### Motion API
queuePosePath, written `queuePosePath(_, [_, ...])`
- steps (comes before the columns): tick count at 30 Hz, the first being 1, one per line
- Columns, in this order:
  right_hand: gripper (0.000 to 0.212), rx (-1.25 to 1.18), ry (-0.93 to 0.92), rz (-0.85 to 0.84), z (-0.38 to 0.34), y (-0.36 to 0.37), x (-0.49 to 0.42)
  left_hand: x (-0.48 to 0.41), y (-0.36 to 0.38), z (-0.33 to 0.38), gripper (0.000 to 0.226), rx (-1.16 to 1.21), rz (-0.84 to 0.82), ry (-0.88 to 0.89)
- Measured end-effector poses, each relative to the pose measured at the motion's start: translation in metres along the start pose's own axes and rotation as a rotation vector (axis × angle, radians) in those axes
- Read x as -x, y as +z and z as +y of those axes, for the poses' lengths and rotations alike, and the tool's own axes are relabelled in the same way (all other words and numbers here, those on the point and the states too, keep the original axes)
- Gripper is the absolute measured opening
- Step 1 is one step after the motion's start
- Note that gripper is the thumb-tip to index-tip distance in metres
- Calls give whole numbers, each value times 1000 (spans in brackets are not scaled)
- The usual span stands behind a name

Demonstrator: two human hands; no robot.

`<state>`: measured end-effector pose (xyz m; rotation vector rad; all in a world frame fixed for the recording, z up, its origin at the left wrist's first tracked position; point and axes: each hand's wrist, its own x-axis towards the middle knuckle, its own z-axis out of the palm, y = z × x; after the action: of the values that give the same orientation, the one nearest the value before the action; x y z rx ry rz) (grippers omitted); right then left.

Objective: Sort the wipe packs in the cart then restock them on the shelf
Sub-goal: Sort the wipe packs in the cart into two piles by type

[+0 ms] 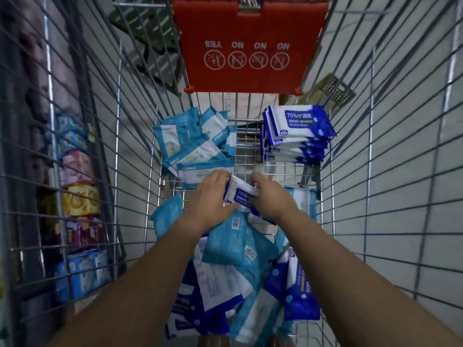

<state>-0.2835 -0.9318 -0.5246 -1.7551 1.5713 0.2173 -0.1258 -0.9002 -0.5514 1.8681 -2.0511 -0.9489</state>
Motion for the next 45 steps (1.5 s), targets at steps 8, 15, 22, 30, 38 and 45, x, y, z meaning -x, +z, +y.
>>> queuePosePath(8, [51,-113,-106,855,6,-84,11,-55,-60,85,40,781,82,-186])
queuePosePath(15, [24,-599,240,621,35,-44,29,-110,-71,139,8,1223,-45,-543])
queuePosePath(22, [44,-327,154,54,37,9,42,-72,-50,94,35,138,194,-252])
queuePosePath(30, [58,-236,225,-284,8,45,33,9,-3,24,55,-67,-468,-577])
queuePosePath(38, [30,-906,421,-390,14,19,27,1,-35,32,25,811,-68,-729])
queuePosePath(45, [33,-870,280,-377,1,-32,5,-8,-89,12,28,-41,494,-29])
